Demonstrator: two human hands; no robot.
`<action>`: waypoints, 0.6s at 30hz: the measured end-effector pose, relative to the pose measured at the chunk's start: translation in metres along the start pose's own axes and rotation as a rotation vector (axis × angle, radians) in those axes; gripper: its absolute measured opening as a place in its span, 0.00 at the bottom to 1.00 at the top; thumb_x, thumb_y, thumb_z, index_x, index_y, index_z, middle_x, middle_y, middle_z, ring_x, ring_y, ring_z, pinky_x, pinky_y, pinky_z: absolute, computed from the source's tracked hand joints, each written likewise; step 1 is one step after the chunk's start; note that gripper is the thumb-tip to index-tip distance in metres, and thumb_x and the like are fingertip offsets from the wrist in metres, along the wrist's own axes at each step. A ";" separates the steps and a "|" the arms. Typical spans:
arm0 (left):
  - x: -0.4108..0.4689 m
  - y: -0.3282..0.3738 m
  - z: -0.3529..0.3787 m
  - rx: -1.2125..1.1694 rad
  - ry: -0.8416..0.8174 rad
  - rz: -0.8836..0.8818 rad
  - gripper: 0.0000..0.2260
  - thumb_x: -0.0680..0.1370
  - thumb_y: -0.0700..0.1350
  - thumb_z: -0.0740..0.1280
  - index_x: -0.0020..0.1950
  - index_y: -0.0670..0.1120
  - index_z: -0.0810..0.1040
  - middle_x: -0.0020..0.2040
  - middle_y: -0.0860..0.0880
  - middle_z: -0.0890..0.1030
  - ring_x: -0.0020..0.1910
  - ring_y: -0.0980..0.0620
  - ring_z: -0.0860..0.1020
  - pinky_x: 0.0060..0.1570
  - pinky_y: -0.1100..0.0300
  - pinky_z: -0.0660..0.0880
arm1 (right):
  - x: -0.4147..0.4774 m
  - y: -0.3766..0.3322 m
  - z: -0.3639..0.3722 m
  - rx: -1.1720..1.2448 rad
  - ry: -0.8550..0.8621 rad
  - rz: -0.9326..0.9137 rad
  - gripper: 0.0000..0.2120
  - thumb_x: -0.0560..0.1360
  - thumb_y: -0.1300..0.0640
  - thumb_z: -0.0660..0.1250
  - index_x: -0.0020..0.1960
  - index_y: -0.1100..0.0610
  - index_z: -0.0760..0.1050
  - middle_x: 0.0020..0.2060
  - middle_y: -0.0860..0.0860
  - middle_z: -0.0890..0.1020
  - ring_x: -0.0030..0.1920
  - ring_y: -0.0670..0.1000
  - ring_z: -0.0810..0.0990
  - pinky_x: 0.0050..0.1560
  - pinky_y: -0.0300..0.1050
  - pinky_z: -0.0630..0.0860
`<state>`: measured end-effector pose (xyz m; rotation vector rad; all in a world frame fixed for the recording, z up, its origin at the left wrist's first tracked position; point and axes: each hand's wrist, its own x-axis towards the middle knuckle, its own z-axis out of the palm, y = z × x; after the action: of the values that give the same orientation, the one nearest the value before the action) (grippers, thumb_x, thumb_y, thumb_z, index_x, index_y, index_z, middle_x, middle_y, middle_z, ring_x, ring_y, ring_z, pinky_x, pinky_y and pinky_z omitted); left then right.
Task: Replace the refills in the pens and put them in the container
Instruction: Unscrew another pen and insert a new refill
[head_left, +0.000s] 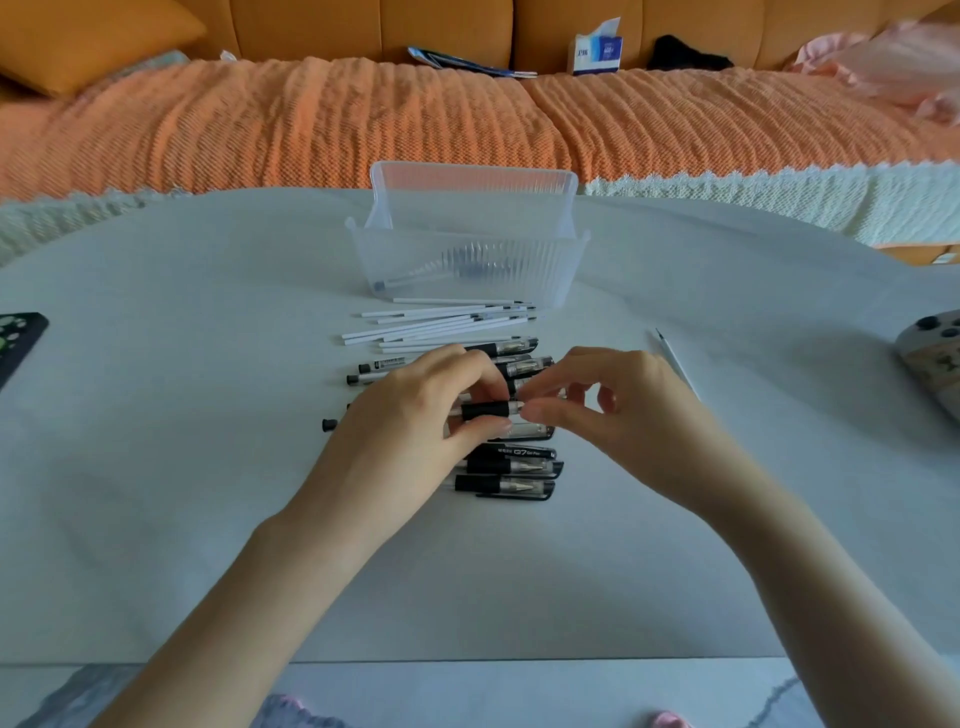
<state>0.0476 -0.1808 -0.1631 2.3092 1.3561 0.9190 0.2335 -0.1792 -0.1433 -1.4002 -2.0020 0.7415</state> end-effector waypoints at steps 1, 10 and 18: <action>0.000 0.000 0.000 -0.003 -0.002 0.012 0.07 0.71 0.47 0.73 0.44 0.50 0.76 0.42 0.56 0.78 0.39 0.54 0.76 0.37 0.51 0.75 | 0.000 -0.001 0.001 0.010 0.000 -0.006 0.03 0.71 0.55 0.72 0.43 0.53 0.83 0.29 0.39 0.76 0.30 0.38 0.72 0.34 0.27 0.65; 0.000 -0.002 -0.002 -0.053 0.015 -0.020 0.10 0.71 0.58 0.66 0.47 0.54 0.81 0.38 0.60 0.80 0.35 0.64 0.74 0.38 0.61 0.73 | 0.001 -0.001 0.001 0.031 0.038 -0.002 0.02 0.69 0.57 0.73 0.42 0.53 0.82 0.30 0.40 0.77 0.33 0.41 0.73 0.36 0.28 0.65; 0.000 0.001 -0.004 0.025 0.032 -0.031 0.09 0.70 0.53 0.71 0.46 0.55 0.72 0.41 0.60 0.76 0.39 0.57 0.73 0.36 0.63 0.72 | 0.001 -0.005 -0.001 0.031 0.052 -0.005 0.03 0.69 0.60 0.73 0.43 0.55 0.81 0.30 0.41 0.75 0.31 0.36 0.73 0.36 0.25 0.66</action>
<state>0.0458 -0.1815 -0.1596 2.2939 1.4204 0.9388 0.2306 -0.1797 -0.1392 -1.3829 -1.9451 0.7233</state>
